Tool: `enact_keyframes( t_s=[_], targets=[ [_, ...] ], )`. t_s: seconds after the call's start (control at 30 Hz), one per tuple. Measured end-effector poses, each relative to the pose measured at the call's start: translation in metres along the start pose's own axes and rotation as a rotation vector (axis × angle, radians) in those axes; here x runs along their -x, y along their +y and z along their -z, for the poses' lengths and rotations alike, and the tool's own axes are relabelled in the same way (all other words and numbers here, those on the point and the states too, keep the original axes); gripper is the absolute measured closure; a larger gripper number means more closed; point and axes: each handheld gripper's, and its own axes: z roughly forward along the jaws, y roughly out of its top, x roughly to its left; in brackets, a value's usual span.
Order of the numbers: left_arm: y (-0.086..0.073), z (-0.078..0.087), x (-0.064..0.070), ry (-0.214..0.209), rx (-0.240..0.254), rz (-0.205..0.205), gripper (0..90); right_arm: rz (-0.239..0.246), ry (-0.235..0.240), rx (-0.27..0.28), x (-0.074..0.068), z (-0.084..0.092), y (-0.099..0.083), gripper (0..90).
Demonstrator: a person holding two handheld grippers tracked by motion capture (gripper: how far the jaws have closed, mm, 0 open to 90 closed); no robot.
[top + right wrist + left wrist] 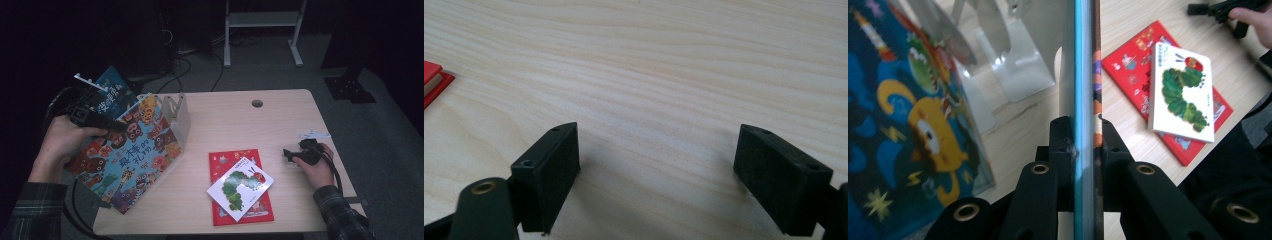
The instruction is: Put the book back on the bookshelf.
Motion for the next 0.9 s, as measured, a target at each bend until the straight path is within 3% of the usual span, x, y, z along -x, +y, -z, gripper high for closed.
enact_keyframes(
  t_s=[0.23, 0.9],
  targets=[
    [-0.005, 0.005, -0.006, 0.023, 0.000, 0.022, 80.6, -0.002, -0.002, 0.000, 0.000, 0.000, 0.000, 17.5],
    [-0.019, 0.019, -0.044, 0.136, 0.014, 0.172, 80.6, -0.007, -0.008, -0.001, 0.001, 0.000, 0.001, 17.6]
  ],
)
